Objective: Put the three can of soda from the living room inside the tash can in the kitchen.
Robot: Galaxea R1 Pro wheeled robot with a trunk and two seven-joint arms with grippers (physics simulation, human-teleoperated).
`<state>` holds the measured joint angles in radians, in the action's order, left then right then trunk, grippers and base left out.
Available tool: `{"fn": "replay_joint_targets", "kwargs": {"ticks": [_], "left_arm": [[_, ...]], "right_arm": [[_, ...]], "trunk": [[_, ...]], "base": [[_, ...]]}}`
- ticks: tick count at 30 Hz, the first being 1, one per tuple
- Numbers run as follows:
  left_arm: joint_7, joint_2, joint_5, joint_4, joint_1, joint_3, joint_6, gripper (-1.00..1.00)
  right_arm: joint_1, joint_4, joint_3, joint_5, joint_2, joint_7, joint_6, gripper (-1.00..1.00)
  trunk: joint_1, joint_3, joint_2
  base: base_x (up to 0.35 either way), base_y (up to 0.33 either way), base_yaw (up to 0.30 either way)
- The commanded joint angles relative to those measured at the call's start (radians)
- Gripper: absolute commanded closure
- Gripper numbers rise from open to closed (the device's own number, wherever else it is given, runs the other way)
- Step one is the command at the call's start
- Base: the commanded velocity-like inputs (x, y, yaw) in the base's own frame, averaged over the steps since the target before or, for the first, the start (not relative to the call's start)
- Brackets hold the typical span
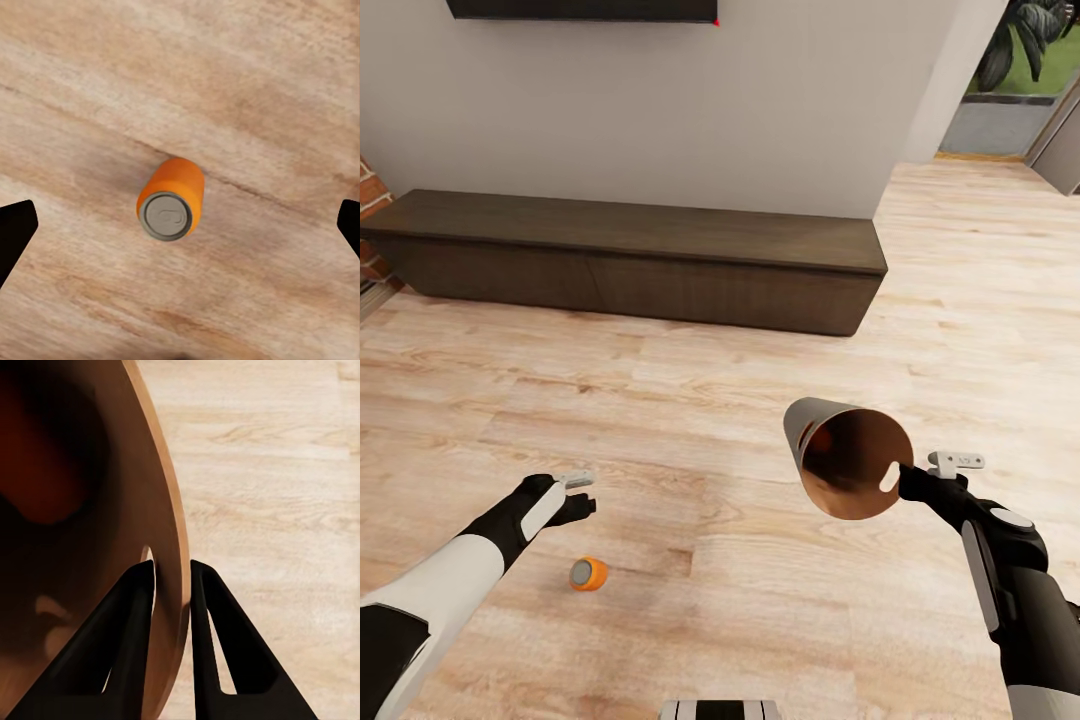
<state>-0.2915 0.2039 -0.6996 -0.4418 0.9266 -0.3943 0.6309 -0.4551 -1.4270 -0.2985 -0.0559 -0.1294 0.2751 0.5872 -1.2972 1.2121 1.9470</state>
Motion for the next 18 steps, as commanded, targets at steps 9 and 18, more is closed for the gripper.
{"fn": "replay_joint_targets", "kwargs": {"ticks": [9,18], "left_arm": [[0.0,-0.001,0.0,0.0,0.0,-0.001,0.0,-1.0],[0.001,0.002,0.0,0.0,0.0,-0.002,0.003,-1.0]], "right_arm": [[-0.005,-0.016,0.042,0.016,0.0,0.004,0.003,1.0],[-0.072,-0.094,0.066,0.015,-0.001,0.003,0.085,1.0]], "trunk": [[0.0,0.011,0.0],[0.0,0.025,0.0]], "base": [[0.0,0.0,0.0],[0.0,0.0,0.0]]}}
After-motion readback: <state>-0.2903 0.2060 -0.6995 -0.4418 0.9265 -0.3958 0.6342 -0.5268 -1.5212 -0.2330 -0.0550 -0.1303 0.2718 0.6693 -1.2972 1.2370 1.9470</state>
